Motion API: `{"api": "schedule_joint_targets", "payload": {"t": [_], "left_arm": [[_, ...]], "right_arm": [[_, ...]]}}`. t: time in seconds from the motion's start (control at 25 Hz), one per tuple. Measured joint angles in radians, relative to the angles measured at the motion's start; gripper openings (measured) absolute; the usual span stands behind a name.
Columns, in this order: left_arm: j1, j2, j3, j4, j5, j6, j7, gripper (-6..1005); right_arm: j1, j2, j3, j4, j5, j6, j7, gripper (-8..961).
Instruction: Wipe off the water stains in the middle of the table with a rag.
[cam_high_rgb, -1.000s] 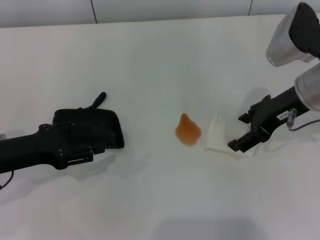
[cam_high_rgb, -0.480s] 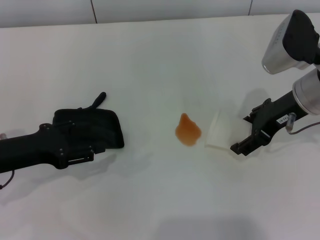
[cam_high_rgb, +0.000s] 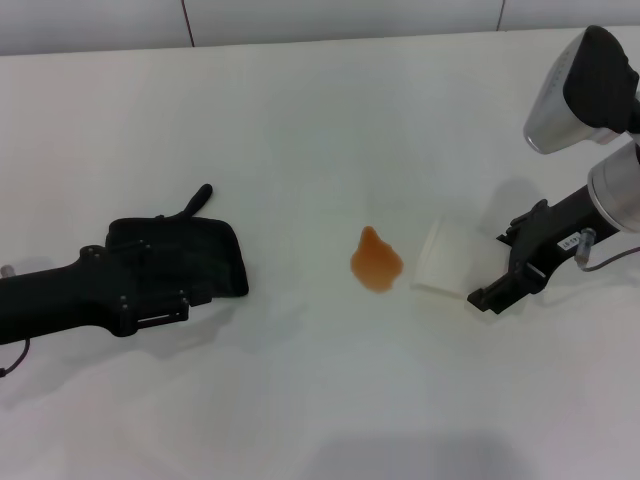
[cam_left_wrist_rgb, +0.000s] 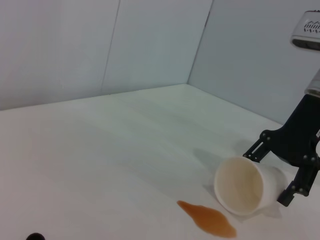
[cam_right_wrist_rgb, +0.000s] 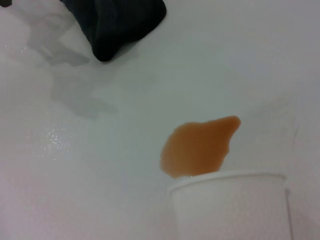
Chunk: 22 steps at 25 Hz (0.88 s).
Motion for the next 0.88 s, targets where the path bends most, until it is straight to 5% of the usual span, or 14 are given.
{"api": "schedule_joint_targets", "payload": {"t": [0.44, 0.56, 0.88], "left_arm": [[0.0, 0.0, 0.0, 0.0, 0.0, 0.0, 0.0, 755], [0.001, 0.0, 0.0, 0.0, 0.001, 0.0, 0.0, 754], [0.001, -0.001, 0.0, 0.0, 0.001, -0.002, 0.0, 755]], "right_arm": [[0.002, 0.0, -0.009, -0.001, 0.0, 0.009, 0.004, 829], [0.003, 0.0, -0.009, 0.0, 0.0, 0.009, 0.004, 719], [0.003, 0.0, -0.009, 0.001, 0.0, 0.009, 0.004, 717]]}}
